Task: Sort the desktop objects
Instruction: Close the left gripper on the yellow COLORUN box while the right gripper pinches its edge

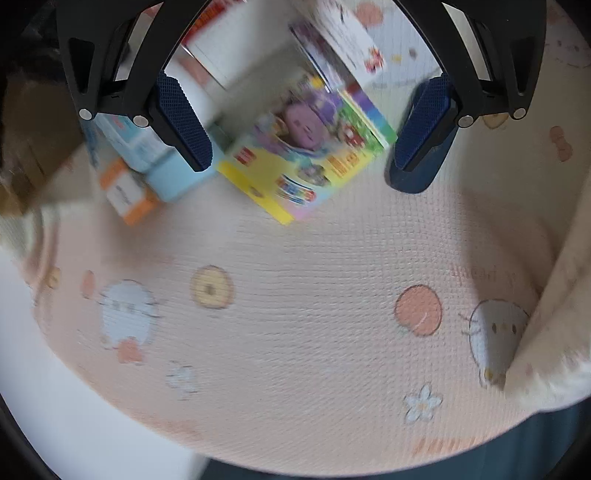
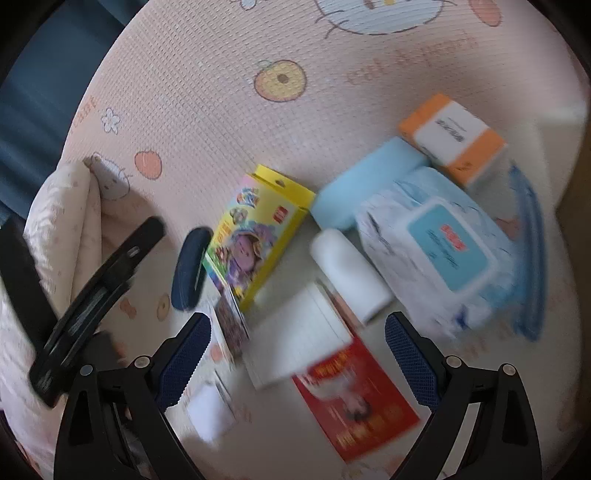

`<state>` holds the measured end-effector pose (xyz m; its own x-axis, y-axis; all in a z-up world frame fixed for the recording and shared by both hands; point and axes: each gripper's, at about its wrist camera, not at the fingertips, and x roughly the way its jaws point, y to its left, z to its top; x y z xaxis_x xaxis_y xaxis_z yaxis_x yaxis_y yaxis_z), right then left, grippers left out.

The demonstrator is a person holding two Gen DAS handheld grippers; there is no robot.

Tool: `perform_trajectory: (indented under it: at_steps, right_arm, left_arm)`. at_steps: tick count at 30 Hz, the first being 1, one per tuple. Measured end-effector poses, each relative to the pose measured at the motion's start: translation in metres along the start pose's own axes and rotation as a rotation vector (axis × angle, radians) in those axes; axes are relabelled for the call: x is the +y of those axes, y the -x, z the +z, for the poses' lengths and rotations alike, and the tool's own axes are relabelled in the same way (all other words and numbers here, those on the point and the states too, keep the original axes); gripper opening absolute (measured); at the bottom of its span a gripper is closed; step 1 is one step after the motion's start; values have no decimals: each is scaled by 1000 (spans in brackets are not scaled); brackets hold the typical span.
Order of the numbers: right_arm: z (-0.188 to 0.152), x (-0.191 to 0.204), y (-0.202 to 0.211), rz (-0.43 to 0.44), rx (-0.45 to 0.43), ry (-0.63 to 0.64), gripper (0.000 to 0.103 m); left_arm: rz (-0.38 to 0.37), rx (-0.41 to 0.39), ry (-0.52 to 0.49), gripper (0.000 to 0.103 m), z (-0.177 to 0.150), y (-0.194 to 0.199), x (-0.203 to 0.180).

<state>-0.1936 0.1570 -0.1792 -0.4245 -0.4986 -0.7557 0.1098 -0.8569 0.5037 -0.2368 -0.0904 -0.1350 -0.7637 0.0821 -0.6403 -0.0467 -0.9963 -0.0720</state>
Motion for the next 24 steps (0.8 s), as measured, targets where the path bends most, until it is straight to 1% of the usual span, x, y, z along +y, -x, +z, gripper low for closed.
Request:
perform_trajectory:
  at_steps: [2,4,6,7,10,12,14,16,17,19,21,24]
  right_arm:
    - [5,7,-14,2,-13,13,95]
    - [8,13,-27,12,-31,32,95]
    - [9,14,-35,20,-51,32,95]
    - [9,14,-41,26,-63,16,95]
    - [10,13,-53,59,-77,-26,95]
    - [11,14,-60,53,-76,-29,95]
    - [13,13,-66,46,-84,-32,95]
    - [16,11,-73,58,-86,-48,95]
    - [18,11,-74,71,-91,-60,95]
    - [22,8,-82,102,-103,-87,95]
    - [27,6,-92,101,-98,-114,95]
    - [28,4,-103,134,-93,-156,90]
  left_arm:
    - [-23,8,46,100,-9,-14,15]
    - [-48,40,138,100,-17,-23,33]
    - [-133,65,234,100,-25,-28,51]
    - [-164,74,280,100,-30,-31,61]
    - [-143,126,377,100,-41,-49,82]
    - [-164,137,433,100,-47,-59,91]
    - [-191,171,496,100,-54,-66,95]
    - [-216,179,509,100,-57,-69,93]
    - [-221,172,495,100,-56,-70,90]
    - [-210,159,471,100,-55,-71,85]
    - [-215,163,480,99,-57,-75,86]
    - [-224,190,512,93,-66,-86,92]
